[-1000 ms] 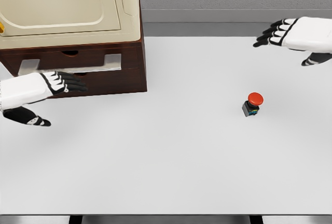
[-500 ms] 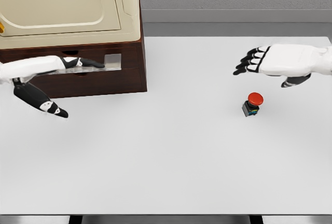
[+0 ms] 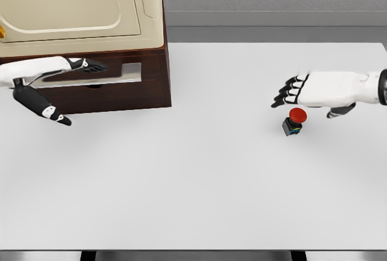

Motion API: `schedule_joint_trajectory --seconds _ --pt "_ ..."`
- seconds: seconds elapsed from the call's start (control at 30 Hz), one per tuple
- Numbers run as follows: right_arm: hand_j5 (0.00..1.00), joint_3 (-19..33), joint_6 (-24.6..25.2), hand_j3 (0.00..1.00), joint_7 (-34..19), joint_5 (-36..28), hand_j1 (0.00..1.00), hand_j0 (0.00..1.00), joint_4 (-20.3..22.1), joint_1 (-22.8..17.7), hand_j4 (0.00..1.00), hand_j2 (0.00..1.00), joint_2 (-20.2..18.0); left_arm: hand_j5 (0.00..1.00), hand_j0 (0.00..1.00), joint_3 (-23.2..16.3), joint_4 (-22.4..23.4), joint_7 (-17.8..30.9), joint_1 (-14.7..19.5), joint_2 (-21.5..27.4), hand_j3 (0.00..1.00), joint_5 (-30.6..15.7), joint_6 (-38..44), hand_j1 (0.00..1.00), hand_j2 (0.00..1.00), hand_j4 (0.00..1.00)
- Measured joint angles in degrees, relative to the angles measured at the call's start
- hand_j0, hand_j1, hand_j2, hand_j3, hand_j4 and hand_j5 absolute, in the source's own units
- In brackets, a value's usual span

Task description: Open the cabinet drawer with left arm, and place a switch into the drawer with right arm

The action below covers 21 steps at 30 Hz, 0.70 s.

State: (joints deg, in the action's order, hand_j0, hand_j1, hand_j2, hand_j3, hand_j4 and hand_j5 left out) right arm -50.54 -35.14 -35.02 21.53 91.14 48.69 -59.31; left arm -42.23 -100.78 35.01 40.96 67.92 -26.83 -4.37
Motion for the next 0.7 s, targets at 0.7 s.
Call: schedule_joint_trajectory --seconds 0.7 --pt "1.00 -1.7 0.0 1.00 0.0 2.2 1.00 1.00 -1.6 -0.6 1.00 1.00 0.6 1.00 1.00 -0.3 0.0 -0.1 -1.0 0.5 1.00 4.1 3.0 1.00 1.00 1.00"
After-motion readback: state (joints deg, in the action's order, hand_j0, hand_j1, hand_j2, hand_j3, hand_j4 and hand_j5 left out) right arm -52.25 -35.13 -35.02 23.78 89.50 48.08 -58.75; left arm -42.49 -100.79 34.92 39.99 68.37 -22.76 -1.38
